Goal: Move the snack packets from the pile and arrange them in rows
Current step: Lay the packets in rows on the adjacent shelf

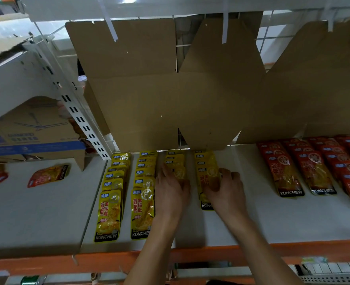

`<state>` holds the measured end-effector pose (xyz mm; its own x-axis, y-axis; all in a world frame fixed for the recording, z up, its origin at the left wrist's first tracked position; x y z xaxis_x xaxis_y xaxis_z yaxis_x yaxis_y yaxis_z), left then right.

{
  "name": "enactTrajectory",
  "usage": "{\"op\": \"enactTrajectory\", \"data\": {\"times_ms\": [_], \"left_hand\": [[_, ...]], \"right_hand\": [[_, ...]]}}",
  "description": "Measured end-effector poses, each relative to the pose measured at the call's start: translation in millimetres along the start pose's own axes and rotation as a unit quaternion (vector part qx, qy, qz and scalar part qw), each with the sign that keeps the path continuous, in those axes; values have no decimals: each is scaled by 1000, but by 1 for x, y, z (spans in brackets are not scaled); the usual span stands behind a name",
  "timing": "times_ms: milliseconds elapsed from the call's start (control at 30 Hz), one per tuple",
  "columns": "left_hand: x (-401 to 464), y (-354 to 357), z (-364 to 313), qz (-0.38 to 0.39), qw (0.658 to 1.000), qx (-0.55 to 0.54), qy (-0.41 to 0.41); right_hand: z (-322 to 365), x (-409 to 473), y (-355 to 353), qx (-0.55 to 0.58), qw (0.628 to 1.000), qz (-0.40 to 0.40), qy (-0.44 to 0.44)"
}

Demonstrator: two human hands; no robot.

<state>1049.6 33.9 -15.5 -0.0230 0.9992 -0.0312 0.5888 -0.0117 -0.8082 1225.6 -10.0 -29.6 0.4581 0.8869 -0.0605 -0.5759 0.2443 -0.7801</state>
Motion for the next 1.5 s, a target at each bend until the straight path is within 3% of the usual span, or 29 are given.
{"op": "enactTrajectory", "data": {"times_ms": [167, 333, 533, 733, 1033, 1367, 1500], "left_hand": [[-9, -13, -6, -17, 998, 42, 41], [-25, -29, 5, -61, 988, 121, 73], [-59, -54, 36, -88, 983, 158, 13], [-96, -75, 78, -39, 983, 172, -57], [-139, -115, 142, -18, 983, 143, -117], [-188, -200, 230, -61, 974, 168, -142], [-204, -234, 270, -67, 970, 181, -150]], "right_hand": [[21, -12, -17, -89, 990, -65, -85], [40, -31, -5, -185, 969, -10, -165], [60, -64, 8, -208, 950, 104, -207], [84, -106, 32, -228, 921, 191, -251], [123, -163, 71, -268, 870, 266, -316], [209, -249, 127, -303, 811, 251, -433], [249, -285, 152, -279, 805, 248, -462]]}}
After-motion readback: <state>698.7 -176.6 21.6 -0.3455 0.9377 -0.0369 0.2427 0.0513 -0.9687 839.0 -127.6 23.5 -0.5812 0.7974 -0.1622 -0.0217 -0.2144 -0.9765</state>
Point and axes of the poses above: each hand's wrist, its own x-axis towards the middle knuckle, its own y-axis out of the palm, z = x × y, the point moved 8 cm from there along x, towards the middle knuckle, and after that the axes turned 2 degrees about -x, right-handed, at the moved point
